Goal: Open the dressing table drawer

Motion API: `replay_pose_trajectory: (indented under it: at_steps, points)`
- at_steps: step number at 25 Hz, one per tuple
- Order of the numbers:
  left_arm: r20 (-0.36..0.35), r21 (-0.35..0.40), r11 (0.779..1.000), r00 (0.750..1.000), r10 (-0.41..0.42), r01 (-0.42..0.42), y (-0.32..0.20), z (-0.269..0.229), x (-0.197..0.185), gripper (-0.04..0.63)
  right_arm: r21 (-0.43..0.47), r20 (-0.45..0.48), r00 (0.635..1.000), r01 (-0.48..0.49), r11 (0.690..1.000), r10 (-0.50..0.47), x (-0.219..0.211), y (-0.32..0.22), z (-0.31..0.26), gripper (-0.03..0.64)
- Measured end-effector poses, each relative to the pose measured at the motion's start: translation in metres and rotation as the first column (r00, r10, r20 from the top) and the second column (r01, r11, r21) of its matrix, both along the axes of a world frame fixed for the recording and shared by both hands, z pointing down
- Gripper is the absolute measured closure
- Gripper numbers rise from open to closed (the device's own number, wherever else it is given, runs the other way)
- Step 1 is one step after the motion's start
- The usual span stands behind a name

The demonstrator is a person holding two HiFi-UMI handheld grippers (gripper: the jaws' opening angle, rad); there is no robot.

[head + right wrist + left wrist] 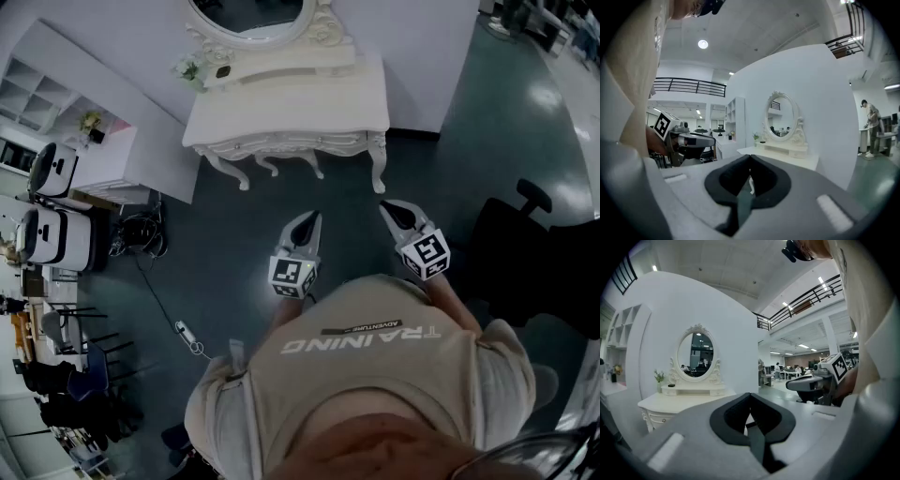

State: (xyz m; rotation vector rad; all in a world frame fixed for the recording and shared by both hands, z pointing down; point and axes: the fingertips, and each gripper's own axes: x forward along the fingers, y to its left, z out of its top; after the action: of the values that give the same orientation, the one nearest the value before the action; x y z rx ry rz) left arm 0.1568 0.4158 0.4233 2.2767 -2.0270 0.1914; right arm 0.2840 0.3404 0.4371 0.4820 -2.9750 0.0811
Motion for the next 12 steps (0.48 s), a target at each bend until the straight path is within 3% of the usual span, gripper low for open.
replay_pose_trajectory:
  at_steps: [12]
  points:
    - [0.001, 0.028, 0.998, 0.999, 0.049, -0.049, -0.013, 0.008, -0.039, 0.588, 0.034, 0.007, 0.999, -0.044, 0.998, 0.044, -0.04, -0.01, 0.005, 0.614]
